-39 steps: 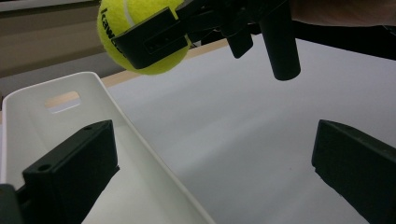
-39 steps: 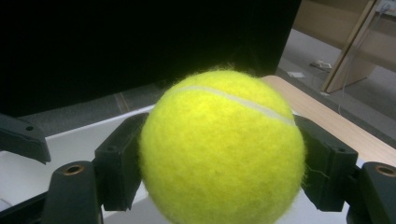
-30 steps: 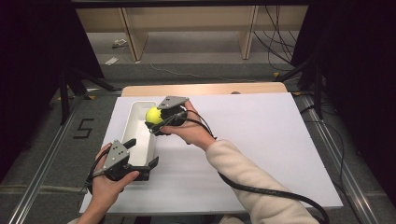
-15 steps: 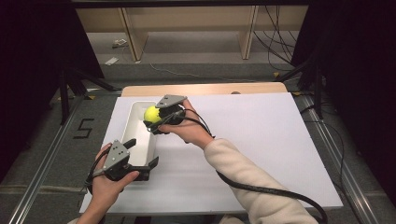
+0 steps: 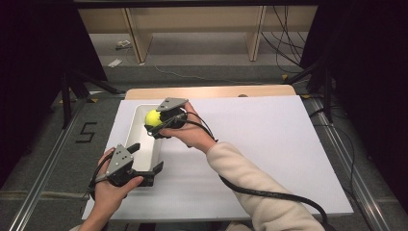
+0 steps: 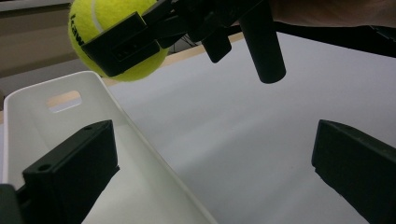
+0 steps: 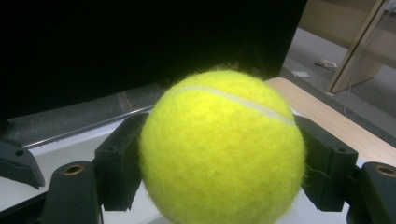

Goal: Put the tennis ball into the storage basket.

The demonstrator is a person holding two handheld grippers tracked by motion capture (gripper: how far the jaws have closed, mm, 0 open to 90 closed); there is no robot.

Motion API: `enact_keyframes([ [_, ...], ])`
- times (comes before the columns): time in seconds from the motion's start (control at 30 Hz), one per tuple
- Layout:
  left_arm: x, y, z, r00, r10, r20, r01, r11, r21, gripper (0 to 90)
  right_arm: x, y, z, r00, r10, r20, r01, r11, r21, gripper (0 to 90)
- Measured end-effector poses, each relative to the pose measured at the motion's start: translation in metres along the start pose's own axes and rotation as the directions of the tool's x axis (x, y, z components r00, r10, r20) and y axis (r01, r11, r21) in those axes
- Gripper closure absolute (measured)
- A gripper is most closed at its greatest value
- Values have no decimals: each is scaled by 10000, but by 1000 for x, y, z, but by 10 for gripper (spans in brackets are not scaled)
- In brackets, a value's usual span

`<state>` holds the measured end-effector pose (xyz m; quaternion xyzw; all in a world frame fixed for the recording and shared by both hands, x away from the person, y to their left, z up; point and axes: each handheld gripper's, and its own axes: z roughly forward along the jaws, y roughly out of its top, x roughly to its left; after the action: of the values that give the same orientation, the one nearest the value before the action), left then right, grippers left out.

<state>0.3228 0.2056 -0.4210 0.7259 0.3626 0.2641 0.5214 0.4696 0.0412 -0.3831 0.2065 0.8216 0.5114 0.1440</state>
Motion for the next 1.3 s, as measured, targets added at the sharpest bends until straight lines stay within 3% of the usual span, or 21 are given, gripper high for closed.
enact_keyframes([
  [1.3, 0, 0, 0, 10000, -15, -11, 15, 10000, -45, 0, 3, 14, 15, 9999, -77, -69, 77, 10000, 26, 269],
])
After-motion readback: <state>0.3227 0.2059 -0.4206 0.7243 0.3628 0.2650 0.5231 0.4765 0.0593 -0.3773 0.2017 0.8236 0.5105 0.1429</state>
